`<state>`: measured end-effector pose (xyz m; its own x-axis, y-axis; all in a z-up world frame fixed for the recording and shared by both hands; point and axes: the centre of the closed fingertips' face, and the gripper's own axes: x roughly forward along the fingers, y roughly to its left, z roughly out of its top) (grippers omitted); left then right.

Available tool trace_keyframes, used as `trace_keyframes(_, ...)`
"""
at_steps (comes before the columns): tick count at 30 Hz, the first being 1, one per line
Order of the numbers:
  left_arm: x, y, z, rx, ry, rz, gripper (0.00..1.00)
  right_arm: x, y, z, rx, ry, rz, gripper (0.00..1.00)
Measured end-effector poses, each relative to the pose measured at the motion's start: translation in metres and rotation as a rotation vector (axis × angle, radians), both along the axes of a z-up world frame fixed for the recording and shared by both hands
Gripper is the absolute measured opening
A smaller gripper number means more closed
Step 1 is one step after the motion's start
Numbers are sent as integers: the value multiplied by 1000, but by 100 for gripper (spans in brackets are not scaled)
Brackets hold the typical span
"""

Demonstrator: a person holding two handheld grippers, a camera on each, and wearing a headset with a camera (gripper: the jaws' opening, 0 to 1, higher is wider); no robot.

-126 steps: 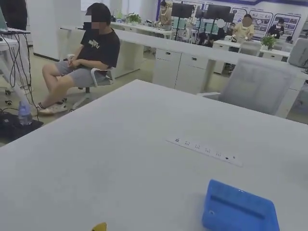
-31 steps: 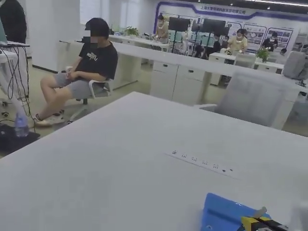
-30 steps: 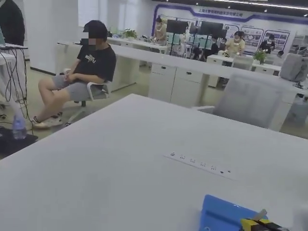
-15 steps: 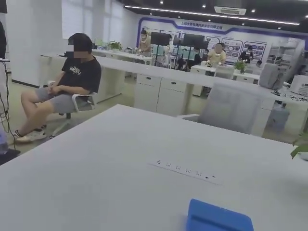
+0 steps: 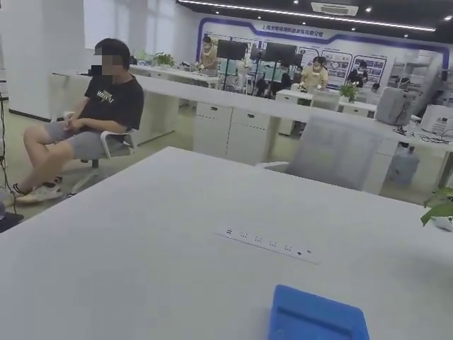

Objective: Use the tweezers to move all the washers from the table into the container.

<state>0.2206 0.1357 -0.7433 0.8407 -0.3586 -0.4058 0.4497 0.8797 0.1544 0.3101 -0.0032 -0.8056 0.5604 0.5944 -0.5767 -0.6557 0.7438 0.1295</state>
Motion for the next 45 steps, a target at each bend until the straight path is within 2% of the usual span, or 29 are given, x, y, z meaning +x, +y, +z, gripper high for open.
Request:
trace_keyframes(5,1,2,-1,0,-5,14,99,0,2,-5,-17,3,3,3)
trace_keyframes(6,2,4,-2,14,-4,22,98,0,2,-4,-17,-12,4,3)
trace_keyframes(7,2,10,-8,69,14,41,98,0,3,-4,-26,-13,4,3)
trace_keyframes(16,2,9,-9,57,16,38,98,-3,5,-3,-80,-53,38,3)
trace_keyframes(23,2,10,-12,78,27,39,97,-4,6,-7,-96,-49,53,3)
trace_keyframes(25,2,10,-13,83,34,40,96,-4,5,-5,-98,-67,55,3)
trace_keyframes(29,2,11,-14,94,37,42,96,-5,0,-5,-72,-57,31,3)
trace_keyframes(35,2,11,-15,93,43,42,96,-3,-1,-6,-67,-47,37,2)
trace_keyframes(40,1,10,-16,94,51,39,96,0,1,-4,-47,-9,31,2)
trace_keyframes(45,1,11,-16,87,54,40,96,6,2,6,-28,-13,30,2)
